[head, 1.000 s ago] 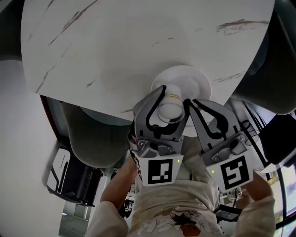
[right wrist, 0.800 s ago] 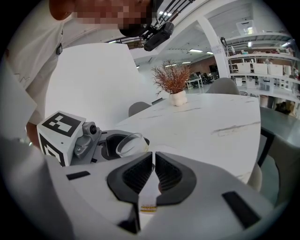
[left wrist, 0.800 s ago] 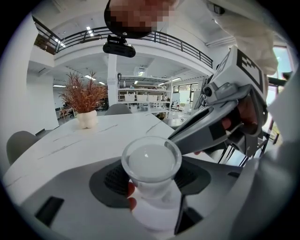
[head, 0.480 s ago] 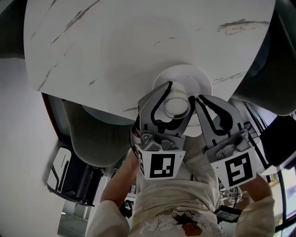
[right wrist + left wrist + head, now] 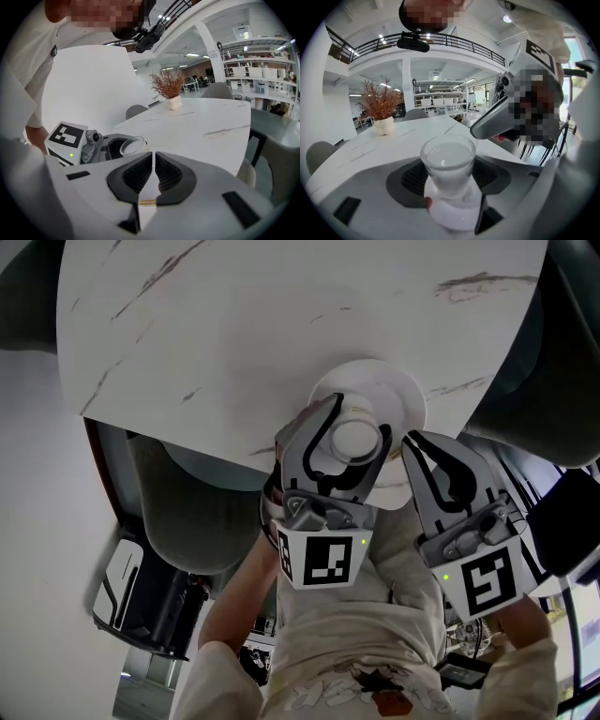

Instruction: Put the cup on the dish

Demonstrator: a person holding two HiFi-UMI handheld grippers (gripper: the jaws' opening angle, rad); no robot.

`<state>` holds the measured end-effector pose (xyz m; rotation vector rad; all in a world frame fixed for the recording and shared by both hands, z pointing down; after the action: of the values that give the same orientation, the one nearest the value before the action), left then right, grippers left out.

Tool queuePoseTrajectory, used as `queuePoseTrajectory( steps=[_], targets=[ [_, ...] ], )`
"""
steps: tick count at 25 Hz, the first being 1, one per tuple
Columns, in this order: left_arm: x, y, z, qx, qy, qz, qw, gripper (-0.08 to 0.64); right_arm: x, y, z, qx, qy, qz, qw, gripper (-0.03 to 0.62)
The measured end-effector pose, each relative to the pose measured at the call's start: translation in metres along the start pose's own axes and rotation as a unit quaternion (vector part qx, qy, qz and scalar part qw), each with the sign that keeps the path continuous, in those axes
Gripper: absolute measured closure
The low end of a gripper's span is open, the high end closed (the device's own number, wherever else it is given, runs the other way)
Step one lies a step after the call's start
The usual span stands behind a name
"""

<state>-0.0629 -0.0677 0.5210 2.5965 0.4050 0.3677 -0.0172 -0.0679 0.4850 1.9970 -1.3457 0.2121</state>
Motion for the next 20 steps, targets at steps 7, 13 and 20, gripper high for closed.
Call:
queuePoseTrajectory(
  steps=[7,13,20],
  targets=[
    [-0.006,-0.012,0.013,-0.003,-0.008,0.018,0.9998,0.291,-0.013,-0.013,0.005,0.006,-0.006,-0.003,1.0,0.586],
    [-0.011,-0.028,0.027,0.004,-0.002,0.044,0.999,0.291,-0.025,-0.027,0.018,0.027,-0.009,-0.011,1.0,0.586],
    [-0.016,-0.058,0.066,0.009,-0.006,0.032,0.9994,0.291,-0.049,-0.054,0.043,0.053,-0.025,-0.023,0.998,0.586]
  ],
)
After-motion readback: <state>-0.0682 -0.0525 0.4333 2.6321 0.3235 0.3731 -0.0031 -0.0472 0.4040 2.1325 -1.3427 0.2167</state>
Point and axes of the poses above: the fingertips, and each gripper's own axes: y forward along the fingers, x to its right, z out of its top, the point moved 1 cm from there along -y, backward along the fingers, and after that the axes turned 15 degrees about z, right-handed, at the moved point
